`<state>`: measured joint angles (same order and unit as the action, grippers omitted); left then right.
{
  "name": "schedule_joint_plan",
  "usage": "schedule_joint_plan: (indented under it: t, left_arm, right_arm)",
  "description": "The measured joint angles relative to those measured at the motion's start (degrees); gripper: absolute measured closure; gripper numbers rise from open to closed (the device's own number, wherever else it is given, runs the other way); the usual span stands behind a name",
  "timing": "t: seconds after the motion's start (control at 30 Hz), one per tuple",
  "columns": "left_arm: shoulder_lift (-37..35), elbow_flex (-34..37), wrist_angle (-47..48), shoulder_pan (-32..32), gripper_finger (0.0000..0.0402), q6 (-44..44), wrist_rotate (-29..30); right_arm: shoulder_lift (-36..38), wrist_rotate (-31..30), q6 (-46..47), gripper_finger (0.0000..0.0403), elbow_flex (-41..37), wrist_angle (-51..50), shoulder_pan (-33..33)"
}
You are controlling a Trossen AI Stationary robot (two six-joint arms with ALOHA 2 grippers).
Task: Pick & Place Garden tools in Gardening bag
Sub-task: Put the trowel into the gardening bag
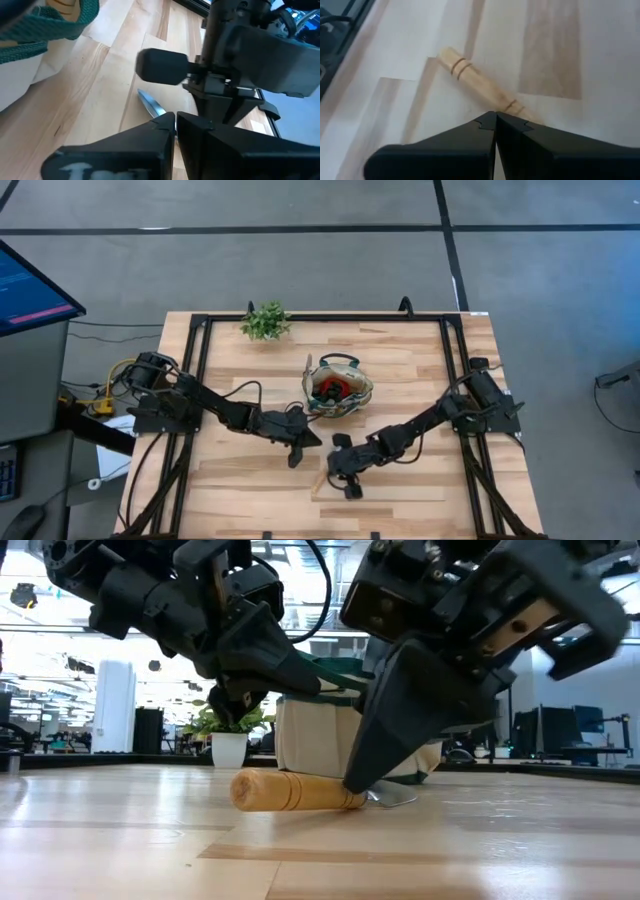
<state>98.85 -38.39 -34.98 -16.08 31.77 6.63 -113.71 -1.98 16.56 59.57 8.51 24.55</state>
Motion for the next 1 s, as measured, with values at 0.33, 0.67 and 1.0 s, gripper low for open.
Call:
schedule_joint_plan:
  t: [0.33,0.67,1.0]
  left_arm:
    - [-1.1,0.1,0.4,0.0,0.0394,0.0,-1.3]
    - [-8.6,1.6,5.2,-0.5,0.0394,-2.8,-3.4]
    - [-14.0,4.8,9.0,-1.4,0.0399,-2.5,-1.1]
  right_arm:
    - [-5.4,1.8,0.9,0.0403,1.1,4.7,-2.0]
    - [-6.9,-2.8,-2.0,0.0403,3.8,5.8,-2.0]
    - [-5.9,-10.1,-3.6,0.0403,4.7,0.0,-2.1]
